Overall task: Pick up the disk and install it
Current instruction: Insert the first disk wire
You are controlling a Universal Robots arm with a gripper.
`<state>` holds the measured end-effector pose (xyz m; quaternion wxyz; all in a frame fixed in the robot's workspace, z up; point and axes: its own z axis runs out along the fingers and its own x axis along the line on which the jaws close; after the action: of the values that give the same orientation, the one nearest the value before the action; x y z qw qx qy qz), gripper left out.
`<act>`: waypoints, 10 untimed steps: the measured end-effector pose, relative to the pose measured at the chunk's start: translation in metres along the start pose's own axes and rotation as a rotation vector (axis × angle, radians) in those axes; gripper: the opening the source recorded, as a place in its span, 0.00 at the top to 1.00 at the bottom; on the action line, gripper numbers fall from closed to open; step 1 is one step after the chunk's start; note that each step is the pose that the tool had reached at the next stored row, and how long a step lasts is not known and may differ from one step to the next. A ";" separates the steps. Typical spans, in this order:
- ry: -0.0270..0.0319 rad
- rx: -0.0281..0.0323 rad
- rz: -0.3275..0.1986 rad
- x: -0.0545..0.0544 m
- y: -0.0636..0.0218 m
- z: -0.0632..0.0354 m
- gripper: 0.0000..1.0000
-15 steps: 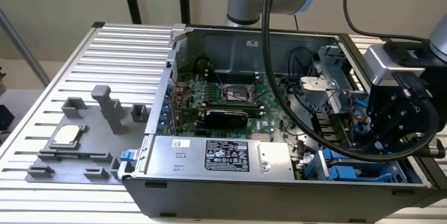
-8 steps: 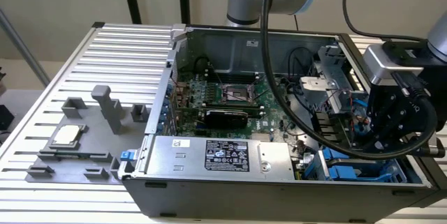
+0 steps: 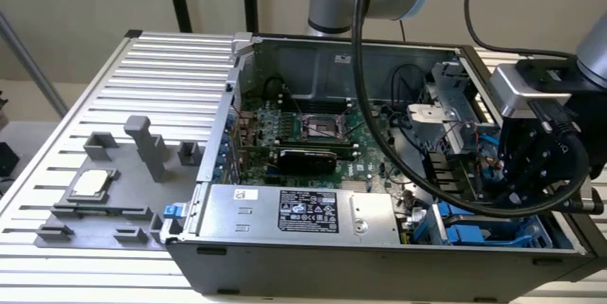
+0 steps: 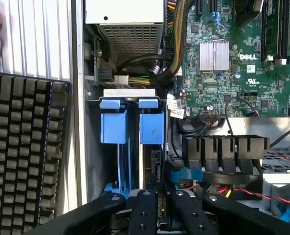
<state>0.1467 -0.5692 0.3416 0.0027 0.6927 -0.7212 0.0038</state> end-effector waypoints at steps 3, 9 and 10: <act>0.0007 0.0019 0.000 -0.001 0.0005 0.0003 1.00; 0.0022 0.0042 0.000 -0.001 0.0042 0.0004 1.00; 0.0025 0.0047 0.000 -0.001 0.0044 0.0005 1.00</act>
<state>0.1423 -0.5680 0.3410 0.0020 0.6927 -0.7212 0.0064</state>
